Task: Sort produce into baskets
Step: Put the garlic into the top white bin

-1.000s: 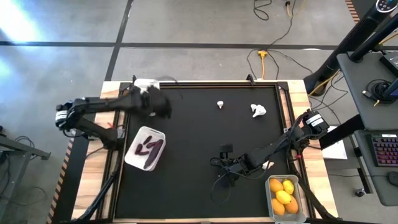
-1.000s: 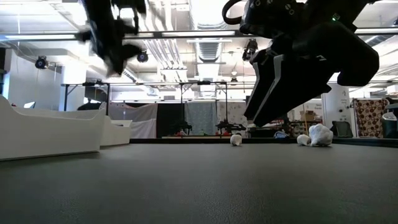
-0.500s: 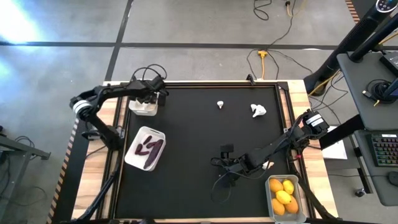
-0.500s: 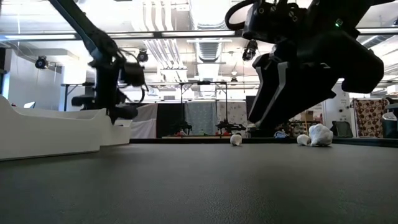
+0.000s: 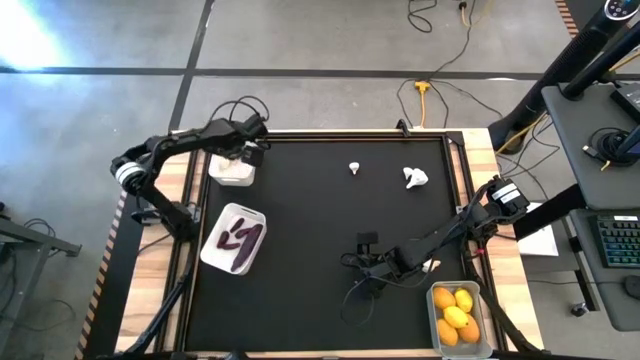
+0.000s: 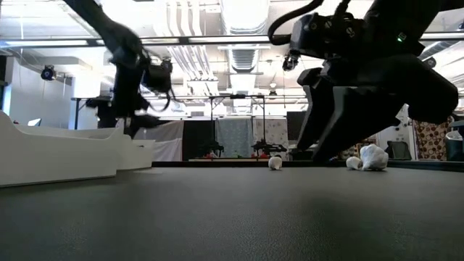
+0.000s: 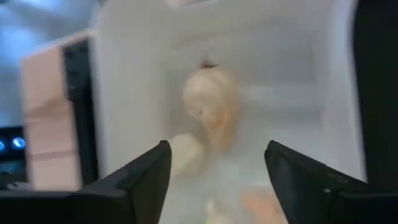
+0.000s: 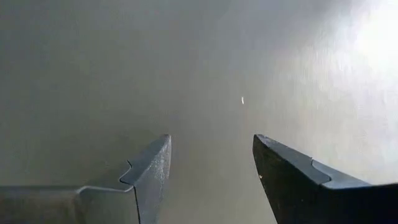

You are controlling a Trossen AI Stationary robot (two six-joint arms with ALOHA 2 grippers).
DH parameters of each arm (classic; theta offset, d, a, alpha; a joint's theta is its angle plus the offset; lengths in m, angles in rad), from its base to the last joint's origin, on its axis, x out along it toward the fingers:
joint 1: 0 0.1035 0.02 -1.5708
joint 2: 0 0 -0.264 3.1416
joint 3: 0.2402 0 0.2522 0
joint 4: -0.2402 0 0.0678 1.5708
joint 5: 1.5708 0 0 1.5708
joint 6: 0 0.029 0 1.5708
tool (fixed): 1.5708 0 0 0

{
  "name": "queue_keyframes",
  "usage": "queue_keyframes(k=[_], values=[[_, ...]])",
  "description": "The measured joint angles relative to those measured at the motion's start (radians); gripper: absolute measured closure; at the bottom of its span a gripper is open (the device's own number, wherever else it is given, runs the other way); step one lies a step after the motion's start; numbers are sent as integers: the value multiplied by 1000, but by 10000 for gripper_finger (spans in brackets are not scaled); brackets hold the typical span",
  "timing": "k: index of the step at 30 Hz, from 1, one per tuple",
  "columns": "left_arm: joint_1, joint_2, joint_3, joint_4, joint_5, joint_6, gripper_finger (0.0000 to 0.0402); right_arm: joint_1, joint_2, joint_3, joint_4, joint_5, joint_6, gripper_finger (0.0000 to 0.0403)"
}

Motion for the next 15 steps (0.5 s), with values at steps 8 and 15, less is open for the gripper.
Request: queue_keyframes(k=[8,15], values=[[-250,-306,40,-40,-26,-7,139,-5,-1,0,-89,91,17,184],[-863,-551,-199,394,-251,-59,141,-5,-2,0,-155,676,178,184]])
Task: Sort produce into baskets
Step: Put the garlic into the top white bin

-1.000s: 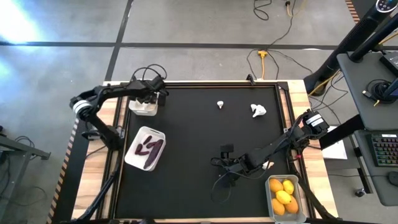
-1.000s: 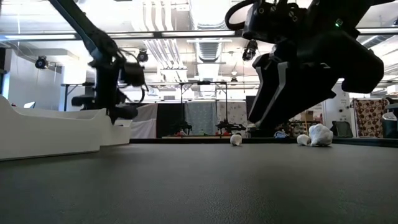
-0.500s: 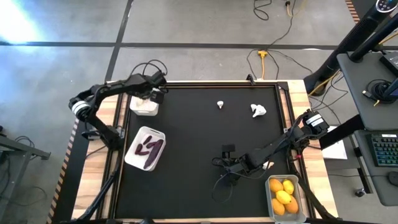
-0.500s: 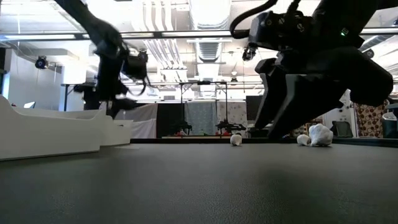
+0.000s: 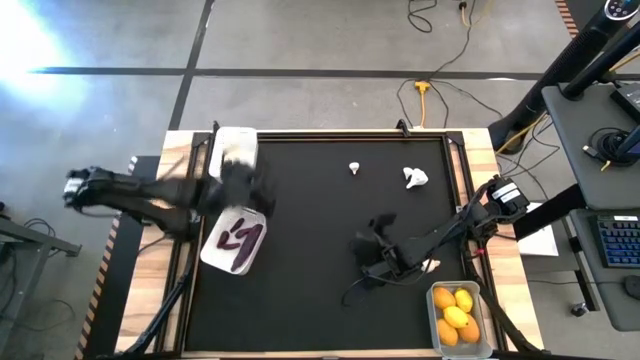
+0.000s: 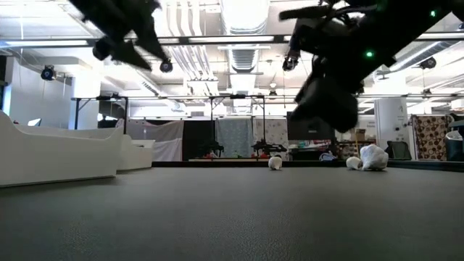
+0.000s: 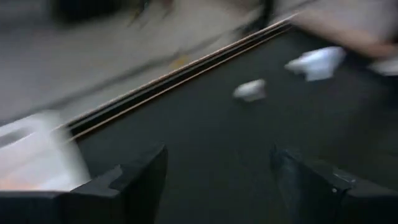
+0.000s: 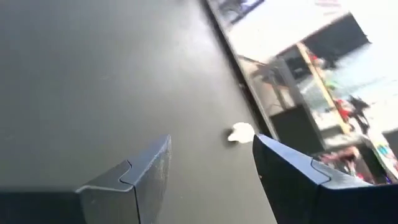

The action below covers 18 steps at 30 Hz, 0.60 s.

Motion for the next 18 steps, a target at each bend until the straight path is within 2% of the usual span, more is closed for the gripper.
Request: queue_keyframes(k=[4,6,9,11,15,18], values=[[-344,-20,-202,436,-219,169,141,-34,-1,0,-72,53,144,184],[-469,4,-291,695,-304,334,141,-94,-11,1,-138,38,242,184],[-577,38,-356,1069,-357,707,141,-239,-42,24,-310,-88,376,184],[-624,47,-364,1230,-363,849,141,-361,-62,45,-410,-231,421,184],[-661,41,-350,1239,-376,930,141,-616,-87,81,-539,-512,388,184],[-661,39,-335,1178,-395,911,141,-786,-91,111,-623,-644,325,184]])
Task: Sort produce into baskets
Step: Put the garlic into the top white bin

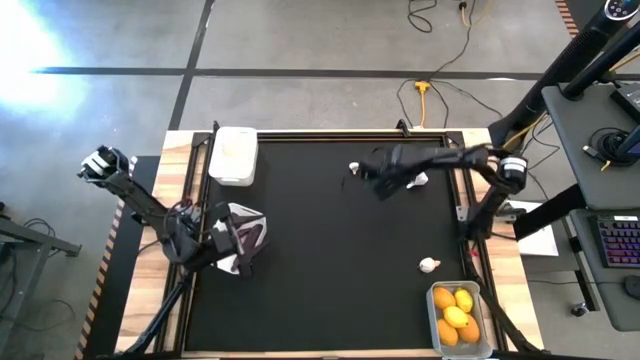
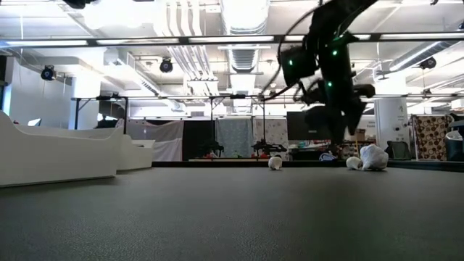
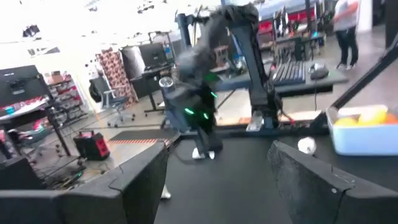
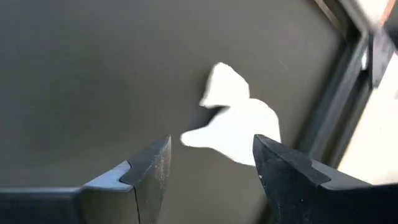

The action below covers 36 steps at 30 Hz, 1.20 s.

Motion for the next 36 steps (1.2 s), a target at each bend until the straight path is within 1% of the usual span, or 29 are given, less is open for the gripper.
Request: queue_keyframes(k=[3,6,8,10,14,17,21,24,28,33,36], values=[[1,0,26,-48,-5,-8,141,-143,0,25,-65,-95,-52,184],[1,-2,82,-54,-5,23,141,-239,8,41,-114,-179,-87,184],[1,0,119,-54,-5,29,141,-280,16,48,-138,-196,-119,184],[1,9,145,-68,-4,-8,141,-315,18,45,-148,-197,-163,184],[1,41,178,-161,-1,-17,141,-378,37,28,-142,-206,-190,184],[2,65,207,-201,-2,-6,141,-419,54,18,-121,-271,-200,184],[2,104,237,-211,-2,29,141,-445,90,12,-63,-313,-192,184],[4,135,261,-211,-3,56,141,-452,97,13,-49,-376,-190,184],[4,168,291,-214,-3,87,141,-452,109,12,-47,-375,-159,184],[5,195,315,-229,-4,89,141,-451,110,10,-45,-375,-132,185],[6,195,308,-232,-4,89,141,-447,110,9,-45,-375,-138,203]])
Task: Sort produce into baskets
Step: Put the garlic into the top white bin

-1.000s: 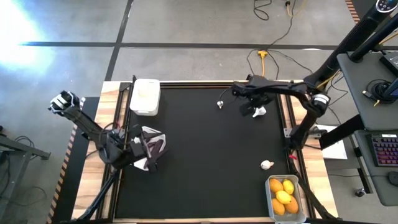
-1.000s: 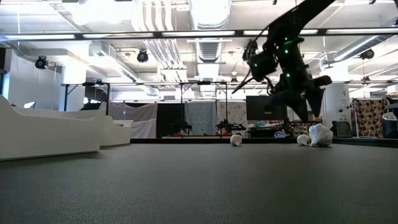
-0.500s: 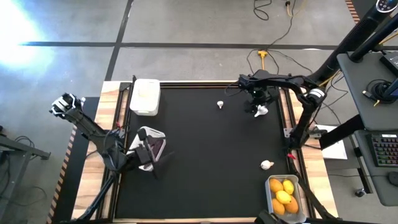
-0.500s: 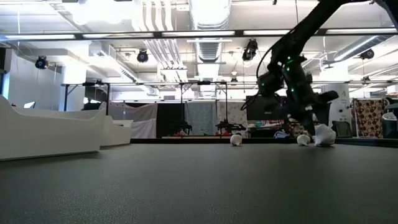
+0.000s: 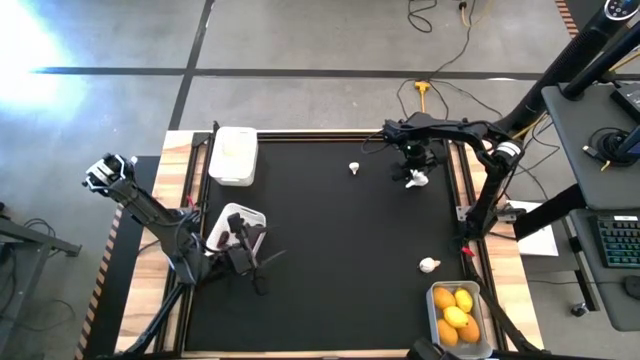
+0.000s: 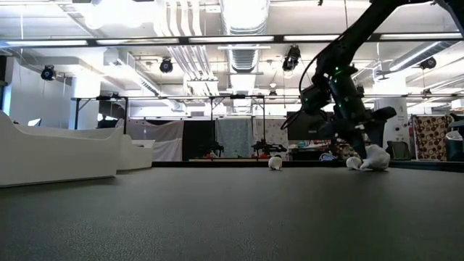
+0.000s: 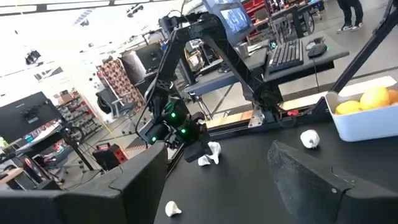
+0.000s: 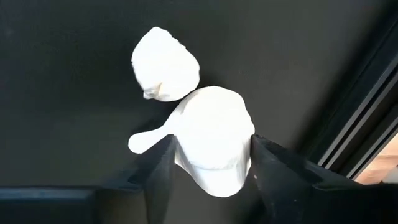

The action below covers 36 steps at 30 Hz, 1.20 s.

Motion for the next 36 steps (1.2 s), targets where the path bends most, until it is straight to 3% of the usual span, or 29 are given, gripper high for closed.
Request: queue_keyframes(k=[7,13,17,22,29,32,36], values=[[27,-51,-54,-2,-3,-30,141,57,-10,-1,4,2,-36,284],[80,-104,-132,-7,-20,-83,141,195,-62,18,14,-16,-26,292],[109,-141,-192,-16,157,-93,141,335,-89,35,80,-12,7,278],[161,-165,-234,-11,382,-141,141,508,-87,32,406,-8,1,282],[256,-173,-291,-16,397,-240,153,642,-15,30,1000,-2,-220,284],[301,-185,-320,-15,412,-300,161,657,34,30,1118,3,-288,280],[374,-192,-333,-104,582,-396,166,672,97,29,1147,4,-329,280]])
